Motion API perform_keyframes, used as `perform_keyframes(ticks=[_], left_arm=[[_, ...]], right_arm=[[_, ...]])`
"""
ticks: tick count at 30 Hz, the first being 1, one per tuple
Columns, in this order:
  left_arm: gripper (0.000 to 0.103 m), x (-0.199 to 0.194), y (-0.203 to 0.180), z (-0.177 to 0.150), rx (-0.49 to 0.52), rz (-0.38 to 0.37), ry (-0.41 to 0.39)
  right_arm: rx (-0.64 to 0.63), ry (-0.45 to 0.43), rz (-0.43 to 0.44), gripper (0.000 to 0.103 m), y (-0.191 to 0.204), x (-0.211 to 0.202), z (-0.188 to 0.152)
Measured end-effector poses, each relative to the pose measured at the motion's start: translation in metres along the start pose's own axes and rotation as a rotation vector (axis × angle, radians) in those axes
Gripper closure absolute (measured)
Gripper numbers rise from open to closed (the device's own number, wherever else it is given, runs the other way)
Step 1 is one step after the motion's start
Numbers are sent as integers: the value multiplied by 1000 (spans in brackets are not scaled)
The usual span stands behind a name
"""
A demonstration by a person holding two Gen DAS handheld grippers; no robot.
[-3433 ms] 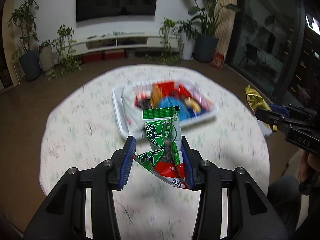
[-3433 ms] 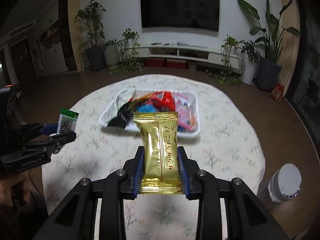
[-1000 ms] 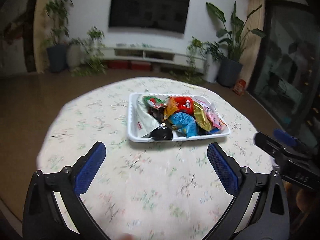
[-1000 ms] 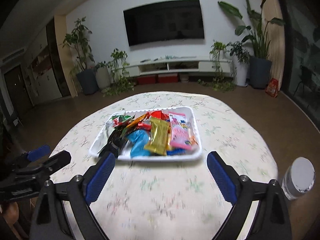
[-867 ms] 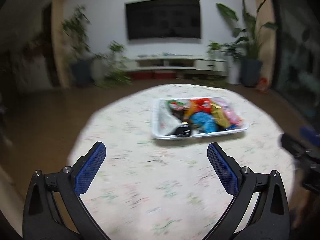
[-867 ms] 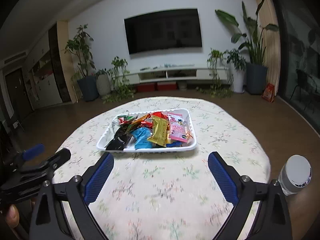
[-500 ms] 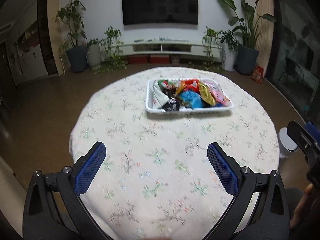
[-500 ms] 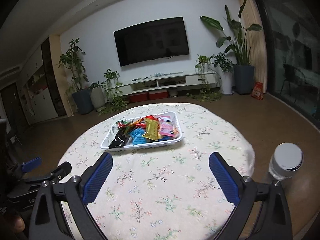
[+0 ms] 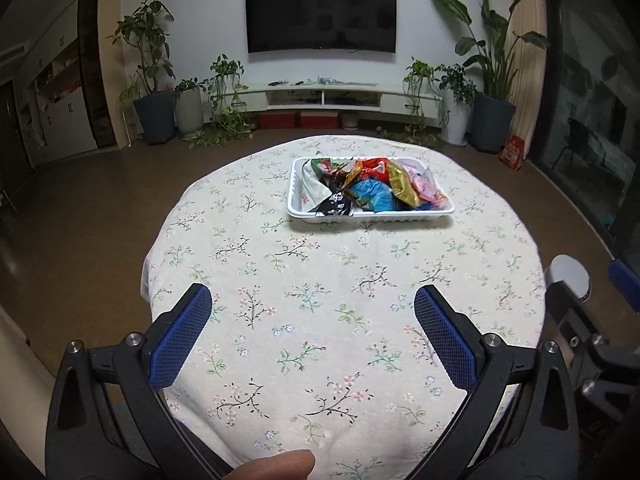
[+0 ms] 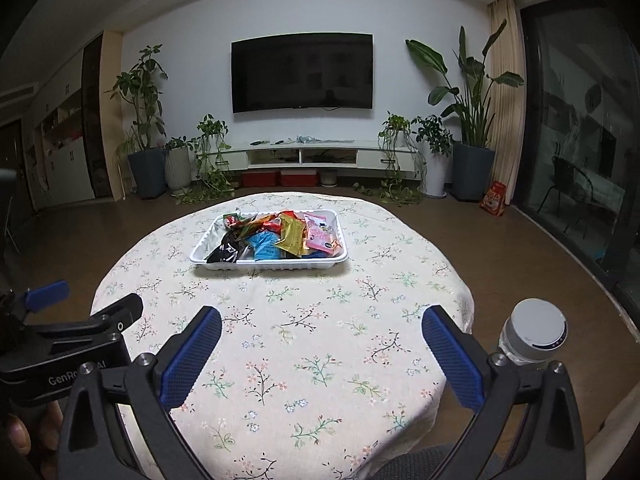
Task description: Organize snacks
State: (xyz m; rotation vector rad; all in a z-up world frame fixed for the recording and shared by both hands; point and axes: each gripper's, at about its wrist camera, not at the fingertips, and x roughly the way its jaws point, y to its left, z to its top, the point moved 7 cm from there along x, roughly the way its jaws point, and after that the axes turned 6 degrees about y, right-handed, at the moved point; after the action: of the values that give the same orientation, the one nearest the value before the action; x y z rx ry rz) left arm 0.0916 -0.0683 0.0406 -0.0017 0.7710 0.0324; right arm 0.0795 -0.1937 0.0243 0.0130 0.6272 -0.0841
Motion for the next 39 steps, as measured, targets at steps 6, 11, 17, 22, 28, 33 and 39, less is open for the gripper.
perform_keyframes(ticks=[6, 11, 17, 22, 28, 33, 39], left_arm=[[0, -5, 3, 0, -12, -5, -7], [0, -3, 7, -1, -19, -10, -2], [0, -2, 8, -2, -14, -5, -5], [0, -1, 8, -3, -13, -5, -3], [0, -2, 8, -3, -13, -6, -3], [0, -2, 7, -3, -10, -4, -6], [0, -3, 7, -3, -10, -6, -4]], right_arm=[[-7, 4, -9, 1, 1, -4, -4], [-4, 13, -12, 1, 0, -3, -6], [-9, 22, -15, 1, 1, -1, -8], [-8, 21, -15, 1, 1, -1, -8], [-8, 24, -14, 1, 2, 0, -9], [-9, 28, -14, 1, 2, 0, -10], [-10, 29, -14, 1, 2, 1, -12]])
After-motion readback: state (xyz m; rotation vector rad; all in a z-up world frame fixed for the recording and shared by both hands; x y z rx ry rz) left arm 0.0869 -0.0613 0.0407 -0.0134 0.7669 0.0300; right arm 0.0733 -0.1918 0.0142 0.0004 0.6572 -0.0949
